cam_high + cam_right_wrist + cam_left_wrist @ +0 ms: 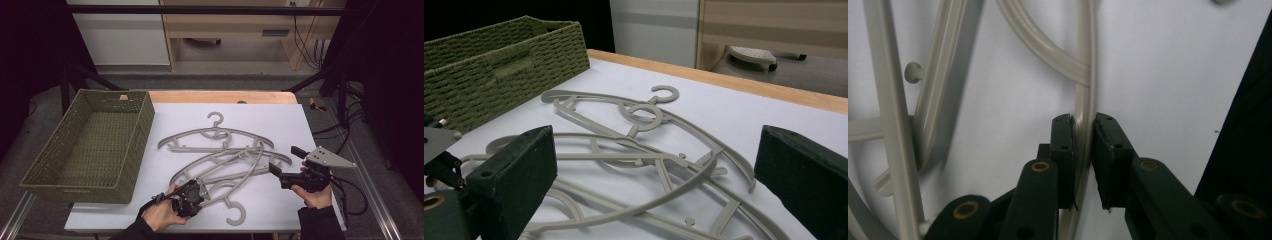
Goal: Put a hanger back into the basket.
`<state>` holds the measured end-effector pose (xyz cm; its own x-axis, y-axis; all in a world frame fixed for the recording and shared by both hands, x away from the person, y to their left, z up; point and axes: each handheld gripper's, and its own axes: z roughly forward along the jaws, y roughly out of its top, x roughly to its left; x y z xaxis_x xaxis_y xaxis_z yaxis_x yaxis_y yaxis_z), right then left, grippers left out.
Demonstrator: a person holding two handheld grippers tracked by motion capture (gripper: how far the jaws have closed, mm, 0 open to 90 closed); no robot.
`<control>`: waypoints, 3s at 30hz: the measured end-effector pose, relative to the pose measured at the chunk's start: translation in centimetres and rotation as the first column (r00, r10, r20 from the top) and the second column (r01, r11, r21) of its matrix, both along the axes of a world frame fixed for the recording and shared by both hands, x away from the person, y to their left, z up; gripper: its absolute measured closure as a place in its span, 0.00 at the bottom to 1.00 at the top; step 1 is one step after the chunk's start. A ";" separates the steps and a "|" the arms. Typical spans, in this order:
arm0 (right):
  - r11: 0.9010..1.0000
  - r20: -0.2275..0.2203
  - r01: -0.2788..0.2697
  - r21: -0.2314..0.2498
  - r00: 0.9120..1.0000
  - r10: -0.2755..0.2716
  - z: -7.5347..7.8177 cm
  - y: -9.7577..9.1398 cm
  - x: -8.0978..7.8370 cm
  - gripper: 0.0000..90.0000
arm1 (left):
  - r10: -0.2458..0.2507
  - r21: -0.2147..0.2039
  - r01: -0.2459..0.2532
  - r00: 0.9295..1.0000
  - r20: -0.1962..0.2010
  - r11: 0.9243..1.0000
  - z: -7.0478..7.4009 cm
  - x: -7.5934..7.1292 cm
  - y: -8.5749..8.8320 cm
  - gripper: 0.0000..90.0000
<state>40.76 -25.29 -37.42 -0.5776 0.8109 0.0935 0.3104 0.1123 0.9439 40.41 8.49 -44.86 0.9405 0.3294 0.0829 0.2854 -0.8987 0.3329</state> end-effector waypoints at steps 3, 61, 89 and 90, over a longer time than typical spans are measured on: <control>1.000 -0.001 0.001 0.000 1.000 -0.001 0.0 0.0 0.0 0.04 | 0.001 -0.003 -0.001 1.000 0.004 1.000 0.0 -0.1 0.0 0.91; 1.000 0.019 0.001 0.007 1.000 -0.001 0.2 -0.5 -0.2 0.04 | 0.081 -0.319 -0.034 0.988 0.134 0.947 14.8 1.1 8.4 0.92; 1.000 0.018 -0.003 0.006 1.000 0.003 0.2 -0.4 -0.2 0.04 | 0.198 -0.317 -0.149 0.972 0.128 0.937 16.8 4.9 18.8 0.91; 1.000 0.018 -0.005 0.007 1.000 0.004 0.1 -0.4 -0.2 0.04 | 0.206 -0.317 -0.158 0.971 0.122 0.935 16.6 5.0 19.4 0.91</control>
<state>40.61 -25.66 -37.27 -0.5829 0.8077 0.0885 0.2932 0.1074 0.9500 45.43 27.88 -28.27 0.8462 0.5255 0.0885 0.3597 -0.6857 0.6329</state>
